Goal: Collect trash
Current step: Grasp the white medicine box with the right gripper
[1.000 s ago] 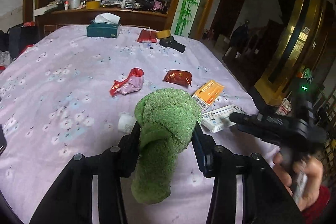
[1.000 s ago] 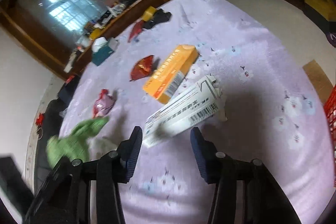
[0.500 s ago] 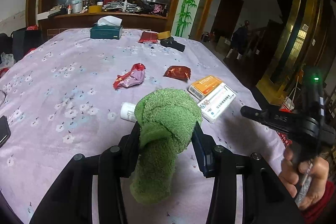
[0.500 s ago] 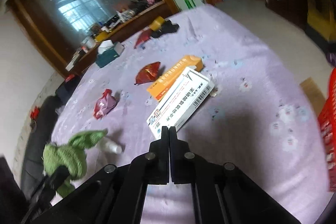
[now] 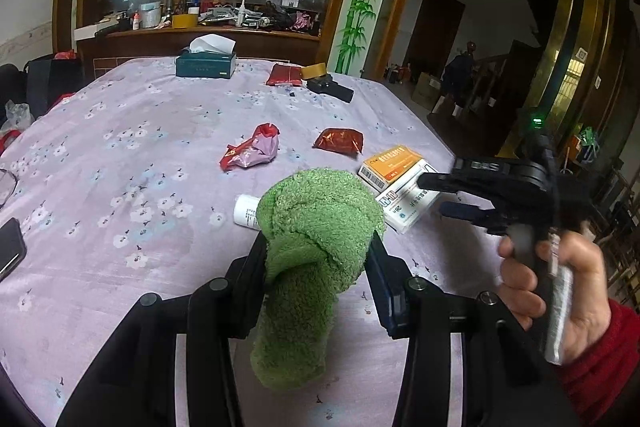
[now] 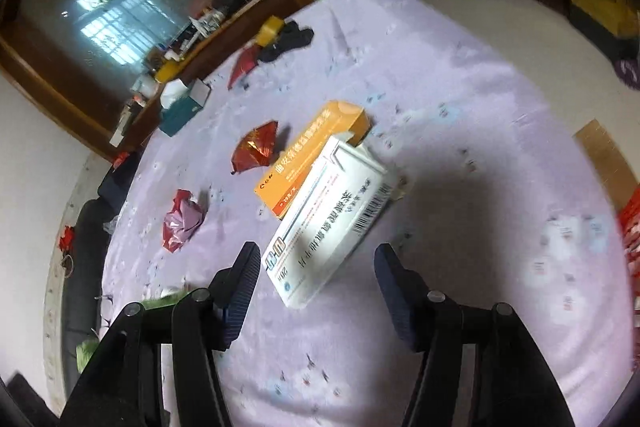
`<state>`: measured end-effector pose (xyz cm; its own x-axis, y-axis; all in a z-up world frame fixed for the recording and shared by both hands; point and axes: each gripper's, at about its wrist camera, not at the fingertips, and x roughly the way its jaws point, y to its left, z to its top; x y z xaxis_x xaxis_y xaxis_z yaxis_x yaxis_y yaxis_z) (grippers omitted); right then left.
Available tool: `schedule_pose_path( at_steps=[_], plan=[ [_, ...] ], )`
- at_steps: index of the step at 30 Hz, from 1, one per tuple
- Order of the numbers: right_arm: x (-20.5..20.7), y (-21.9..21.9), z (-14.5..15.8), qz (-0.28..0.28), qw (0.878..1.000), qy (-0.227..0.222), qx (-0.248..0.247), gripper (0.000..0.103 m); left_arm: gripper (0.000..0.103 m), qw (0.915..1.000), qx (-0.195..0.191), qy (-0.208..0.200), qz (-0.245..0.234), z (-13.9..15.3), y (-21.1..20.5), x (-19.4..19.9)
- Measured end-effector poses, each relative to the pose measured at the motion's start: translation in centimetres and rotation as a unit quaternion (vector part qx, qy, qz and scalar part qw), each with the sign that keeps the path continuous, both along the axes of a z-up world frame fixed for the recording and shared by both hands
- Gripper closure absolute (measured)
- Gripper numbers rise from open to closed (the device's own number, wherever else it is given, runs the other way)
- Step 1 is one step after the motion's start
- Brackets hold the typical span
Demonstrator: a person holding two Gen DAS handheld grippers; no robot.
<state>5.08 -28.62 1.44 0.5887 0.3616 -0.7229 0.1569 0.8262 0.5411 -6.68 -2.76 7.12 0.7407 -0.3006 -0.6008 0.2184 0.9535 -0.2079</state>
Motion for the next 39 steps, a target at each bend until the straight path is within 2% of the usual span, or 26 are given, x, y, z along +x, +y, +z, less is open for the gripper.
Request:
schedule_pose_path(
  at_steps=[1, 3, 4, 5, 6, 7, 8, 11, 15, 18, 20, 23, 27, 29, 31, 33, 36, 37, 39],
  plan=[
    [0.6, 0.4, -0.3, 0.000, 1.000, 0.003, 0.001, 0.041, 0.059, 1.0000, 0.000, -0.001, 0.000, 0.0, 0.1, 0.0],
    [1.5, 1.2, -0.4, -0.002, 1.000, 0.004, -0.028, 0.043, 0.059, 1.0000, -0.001, -0.003, -0.001, 0.0, 0.2, -0.2],
    [1.9, 1.7, -0.3, 0.000, 0.999, 0.002, -0.039, 0.048, 0.059, 1.0000, -0.002, -0.003, -0.004, 0.0, 0.2, -0.2],
    [2.3, 2.2, -0.3, 0.005, 0.999, -0.001, -0.044, 0.061, 0.059, 1.0000, -0.002, -0.003, -0.005, 0.0, 0.2, -0.3],
    [2.6, 2.7, -0.3, 0.011, 0.999, -0.002, -0.050, 0.068, 0.059, 1.0000, -0.001, -0.004, -0.005, 0.0, 0.2, -0.3],
    [2.7, 3.0, -0.3, 0.015, 0.998, -0.002, -0.055, 0.084, 0.059, 1.0000, -0.001, -0.005, -0.006, -0.1, 0.2, -0.3],
    [2.8, 3.6, -0.3, 0.026, 0.998, -0.007, -0.058, 0.093, 0.059, 1.0000, 0.000, -0.005, -0.008, -0.1, 0.1, -0.4],
    [2.6, 4.3, -0.3, 0.035, 0.997, -0.021, -0.063, 0.098, 0.059, 1.0000, 0.001, -0.002, -0.008, -0.4, 0.1, -0.3],
    [1.8, 4.1, 0.7, 0.046, 0.997, -0.032, -0.045, 0.097, 0.059, 1.0000, -0.002, 0.002, -0.006, -0.4, 0.3, -0.1],
    [1.7, 2.8, 2.6, 0.027, 0.995, -0.059, -0.075, 0.097, 0.059, 1.0000, -0.004, 0.004, -0.006, -0.4, 0.3, 0.0],
    [3.0, 1.3, 2.8, 0.013, 0.995, -0.058, -0.078, 0.096, 0.059, 0.9999, -0.008, 0.005, -0.007, -0.4, 0.3, 0.1],
    [6.2, 0.0, 1.3, 0.035, 0.997, -0.033, -0.058, 0.096, 0.059, 0.9999, -0.006, 0.004, -0.007, -0.4, 0.3, 0.1],
    [7.8, 0.0, -0.7, 0.066, 0.998, -0.016, 0.002, 0.093, 0.059, 1.0000, -0.006, 0.006, -0.003, -0.3, 0.6, 0.2],
    [7.1, 0.6, -0.5, 0.079, 0.997, -0.016, 0.019, 0.093, 0.059, 1.0000, -0.005, 0.007, 0.000, -0.2, 0.9, 0.3],
    [5.5, 1.8, -0.3, 0.116, 0.992, -0.012, 0.040, 0.093, 0.059, 0.9999, -0.009, 0.008, 0.005, -0.2, 1.4, 0.4],
    [3.1, 3.4, -0.5, 0.155, 0.986, 0.014, 0.056, 0.093, 0.059, 0.9999, -0.009, 0.006, 0.010, -0.1, 2.1, 0.4],
    [-0.4, 5.6, 0.2, 0.211, 0.976, 0.025, 0.043, 0.093, 0.058, 0.9996, -0.016, 0.008, 0.023, 0.0, 3.6, 0.5],
    [-1.1, 5.9, 0.8, 0.223, 0.974, 0.019, 0.028, 0.089, 0.059, 0.9995, -0.016, 0.009, 0.026, -0.1, 3.9, 0.6],
    [-1.5, 6.0, 2.4, 0.215, 0.976, -0.009, -0.017, 0.069, 0.059, 0.9991, -0.018, 0.012, 0.036, -0.2, 4.4, 0.7]
  ],
)
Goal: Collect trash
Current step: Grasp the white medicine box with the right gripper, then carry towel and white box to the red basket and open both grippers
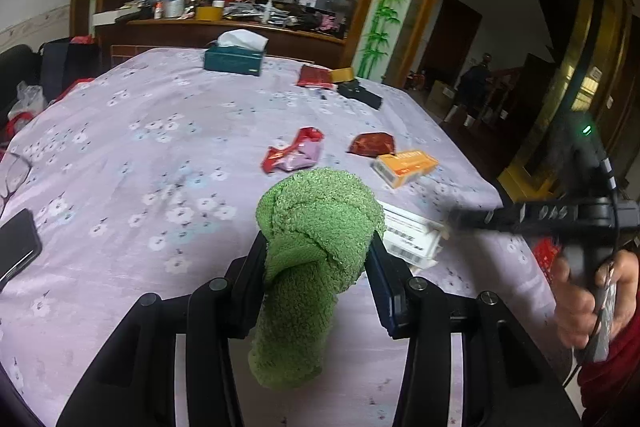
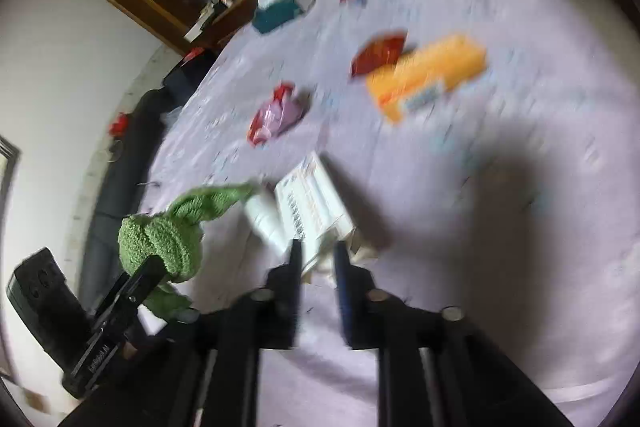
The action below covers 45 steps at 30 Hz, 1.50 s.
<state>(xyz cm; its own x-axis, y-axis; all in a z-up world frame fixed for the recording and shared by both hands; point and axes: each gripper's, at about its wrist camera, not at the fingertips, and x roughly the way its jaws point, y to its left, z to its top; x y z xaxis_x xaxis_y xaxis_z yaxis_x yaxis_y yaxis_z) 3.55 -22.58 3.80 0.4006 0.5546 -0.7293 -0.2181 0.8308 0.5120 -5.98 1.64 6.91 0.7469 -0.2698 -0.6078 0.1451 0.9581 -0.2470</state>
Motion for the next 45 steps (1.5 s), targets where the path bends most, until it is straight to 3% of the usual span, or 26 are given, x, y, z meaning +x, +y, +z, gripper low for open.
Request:
schedule_pose_path(
  at_steps=[2, 3, 9, 13, 15, 17, 18, 24, 28, 33, 45],
  plan=[
    [0.6, 0.5, 1.4, 0.001, 0.998, -0.048, -0.047, 0.033, 0.058, 1.0000, -0.004, 0.002, 0.001, 0.0, 0.3, 0.0],
    [1.3, 0.8, 1.4, 0.007, 0.997, -0.056, -0.060, 0.032, 0.058, 1.0000, -0.004, 0.000, 0.002, 0.1, 0.4, -0.1],
    [4.3, 3.8, -2.1, 0.069, 0.995, -0.012, -0.067, 0.032, 0.058, 1.0000, 0.001, 0.000, 0.010, 0.2, 1.0, -0.6],
    [2.7, 6.4, -2.2, 0.108, 0.987, -0.040, -0.112, 0.032, 0.058, 0.9998, -0.001, 0.004, 0.017, 0.0, 1.5, -0.6],
    [1.8, 7.5, -2.5, 0.120, 0.978, -0.061, -0.160, 0.036, 0.058, 0.9999, -0.001, 0.003, 0.017, 0.0, 1.5, -0.6],
    [1.5, 7.9, -2.8, 0.124, 0.972, -0.065, -0.187, 0.050, 0.058, 0.9999, -0.001, 0.004, 0.015, -0.1, 1.5, -0.5],
    [1.2, 7.7, -3.0, 0.123, 0.972, -0.063, -0.191, 0.050, 0.058, 0.9999, 0.000, 0.004, 0.013, -0.1, 1.5, -0.6],
    [-0.9, 6.0, -2.7, 0.081, 0.981, -0.068, -0.165, 0.051, 0.058, 1.0000, 0.003, 0.002, 0.006, -0.1, 0.6, -0.9],
    [-4.3, 4.6, -0.8, 0.037, 0.984, -0.101, -0.141, 0.051, 0.058, 0.9999, 0.006, -0.002, -0.009, -0.1, -0.8, -1.4],
    [-8.7, 2.7, 1.3, -0.021, 0.979, -0.149, -0.137, 0.051, 0.058, 0.9994, 0.015, -0.006, -0.032, 0.2, -3.0, -2.0],
    [-13.7, -3.6, 2.7, -0.095, 0.978, -0.155, -0.098, 0.051, 0.058, 0.9953, 0.032, -0.011, -0.090, 0.9, -8.9, -3.5]
  ],
)
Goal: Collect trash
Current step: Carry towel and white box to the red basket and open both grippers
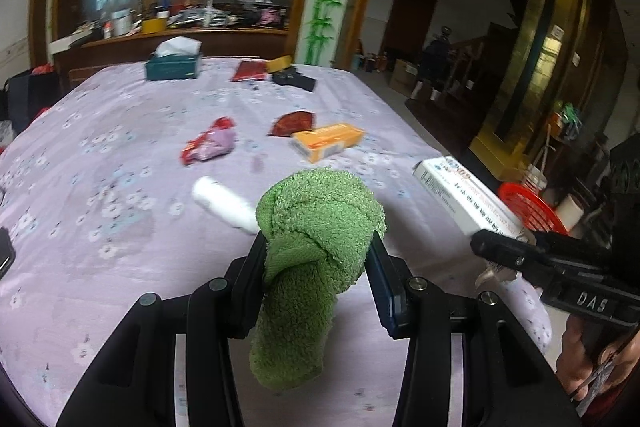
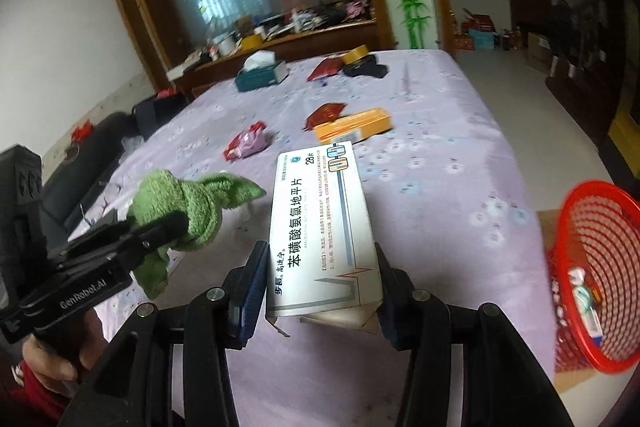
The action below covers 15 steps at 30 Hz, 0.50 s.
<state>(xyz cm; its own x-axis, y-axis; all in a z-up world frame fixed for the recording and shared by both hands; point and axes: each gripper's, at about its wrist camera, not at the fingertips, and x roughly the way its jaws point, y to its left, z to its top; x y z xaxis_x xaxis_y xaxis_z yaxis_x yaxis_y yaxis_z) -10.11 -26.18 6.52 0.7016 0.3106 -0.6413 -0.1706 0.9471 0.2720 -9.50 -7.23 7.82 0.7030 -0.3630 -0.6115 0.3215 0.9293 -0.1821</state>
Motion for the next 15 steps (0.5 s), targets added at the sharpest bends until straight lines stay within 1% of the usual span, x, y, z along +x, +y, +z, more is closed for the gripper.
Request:
schedule_pose_path(
  at_steps=[5, 8, 13, 15],
  plan=[
    [-2.3, -4.2, 1.1, -0.046, 0.999, -0.016, 0.018, 0.051, 0.058, 0.9987, 0.001, 0.004, -0.052, 0.7, -4.2, -0.2],
    [-3.7, -7.3, 1.7, -0.083, 0.996, -0.025, 0.029, 0.051, 0.058, 0.9958, 0.001, 0.003, -0.092, 1.3, -7.6, -0.1],
    [-6.2, -14.0, 2.9, -0.169, 0.984, -0.041, 0.045, 0.051, 0.058, 0.9857, -0.023, 0.024, -0.165, 2.0, -13.7, -0.1],
    [-7.3, -17.0, 3.0, -0.209, 0.976, -0.042, 0.052, 0.051, 0.058, 0.9805, -0.028, 0.026, -0.193, 2.3, -16.6, -0.3]
  ],
)
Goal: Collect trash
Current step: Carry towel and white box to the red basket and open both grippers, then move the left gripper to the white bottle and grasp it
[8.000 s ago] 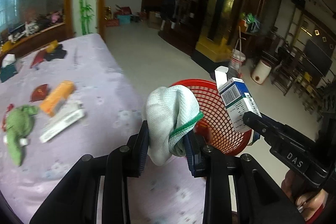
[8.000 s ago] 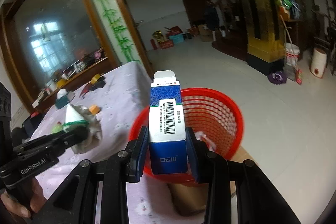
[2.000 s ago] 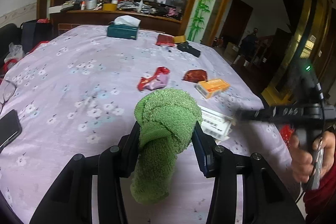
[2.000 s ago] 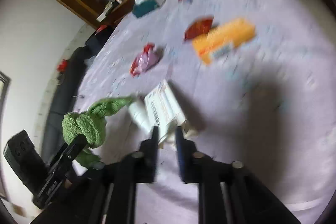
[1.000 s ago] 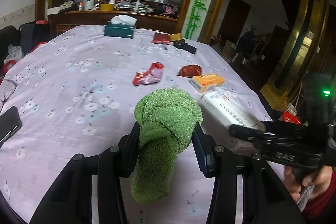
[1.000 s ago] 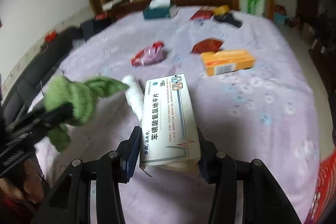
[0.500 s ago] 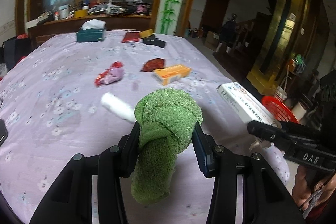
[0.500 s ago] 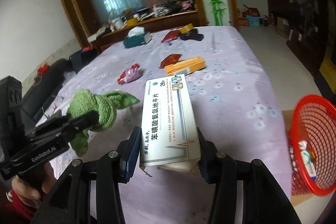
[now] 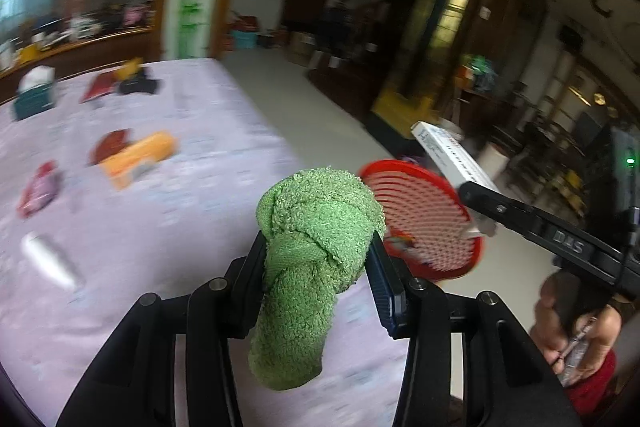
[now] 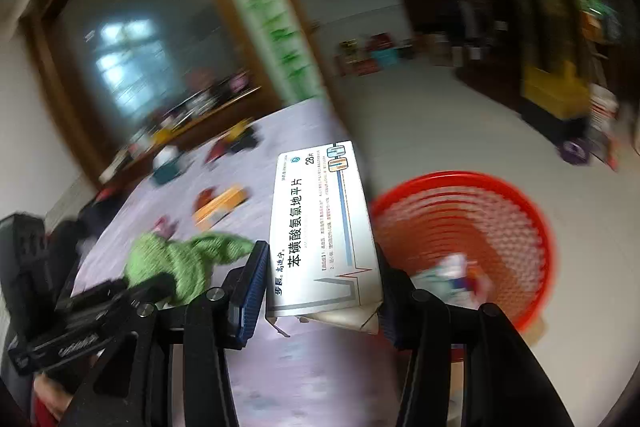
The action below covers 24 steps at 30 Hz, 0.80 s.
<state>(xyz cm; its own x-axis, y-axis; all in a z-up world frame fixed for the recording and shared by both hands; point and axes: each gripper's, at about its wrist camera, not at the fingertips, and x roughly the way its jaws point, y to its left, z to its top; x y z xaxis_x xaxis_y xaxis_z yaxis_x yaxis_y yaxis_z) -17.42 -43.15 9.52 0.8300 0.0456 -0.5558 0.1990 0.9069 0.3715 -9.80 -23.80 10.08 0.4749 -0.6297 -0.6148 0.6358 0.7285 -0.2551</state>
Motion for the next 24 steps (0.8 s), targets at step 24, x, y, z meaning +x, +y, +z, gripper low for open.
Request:
schedule_pose_path(
  at_steps=[24],
  plan=[
    [-0.8, -10.0, -3.0, -0.081, 0.995, 0.017, 0.058, 0.039, 0.038, 0.9990, -0.001, 0.025, -0.037, -1.4, -9.9, 1.5]
  ],
)
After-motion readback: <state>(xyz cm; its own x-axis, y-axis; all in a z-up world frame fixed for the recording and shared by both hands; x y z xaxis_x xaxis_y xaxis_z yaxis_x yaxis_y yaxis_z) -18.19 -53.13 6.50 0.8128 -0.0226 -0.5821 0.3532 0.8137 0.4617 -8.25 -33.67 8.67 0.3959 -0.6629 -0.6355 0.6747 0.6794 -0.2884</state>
